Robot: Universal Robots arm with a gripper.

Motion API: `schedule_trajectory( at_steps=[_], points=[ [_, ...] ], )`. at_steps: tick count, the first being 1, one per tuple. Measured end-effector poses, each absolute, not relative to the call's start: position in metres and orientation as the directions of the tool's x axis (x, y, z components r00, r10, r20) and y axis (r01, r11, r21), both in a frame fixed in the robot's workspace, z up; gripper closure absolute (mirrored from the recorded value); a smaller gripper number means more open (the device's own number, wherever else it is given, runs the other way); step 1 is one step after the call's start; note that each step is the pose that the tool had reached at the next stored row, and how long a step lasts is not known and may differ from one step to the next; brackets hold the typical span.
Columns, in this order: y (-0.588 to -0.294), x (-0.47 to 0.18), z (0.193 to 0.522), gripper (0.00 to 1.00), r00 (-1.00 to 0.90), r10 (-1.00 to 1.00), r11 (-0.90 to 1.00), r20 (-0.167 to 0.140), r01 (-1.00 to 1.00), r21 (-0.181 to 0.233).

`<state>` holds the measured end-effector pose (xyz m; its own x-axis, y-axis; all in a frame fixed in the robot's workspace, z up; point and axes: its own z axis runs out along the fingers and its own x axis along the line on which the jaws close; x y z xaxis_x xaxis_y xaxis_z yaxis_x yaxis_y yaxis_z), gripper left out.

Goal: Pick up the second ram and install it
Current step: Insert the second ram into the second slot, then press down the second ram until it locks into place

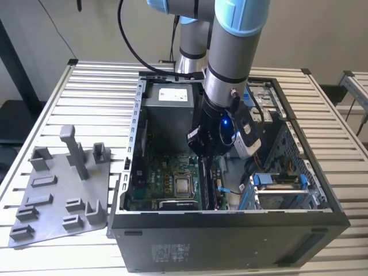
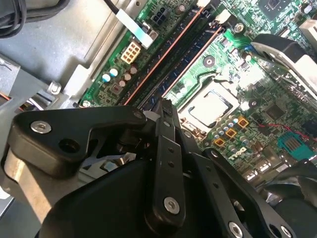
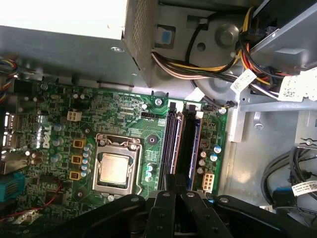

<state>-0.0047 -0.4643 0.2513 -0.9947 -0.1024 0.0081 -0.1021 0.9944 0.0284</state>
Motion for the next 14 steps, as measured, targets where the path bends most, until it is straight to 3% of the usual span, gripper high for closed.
schedule_trajectory(
  at_steps=[14],
  points=[
    [-0.4643,-0.0047,0.2511,0.89,-0.995,-0.102,0.994,0.008,-0.102,0.026]
  ],
)
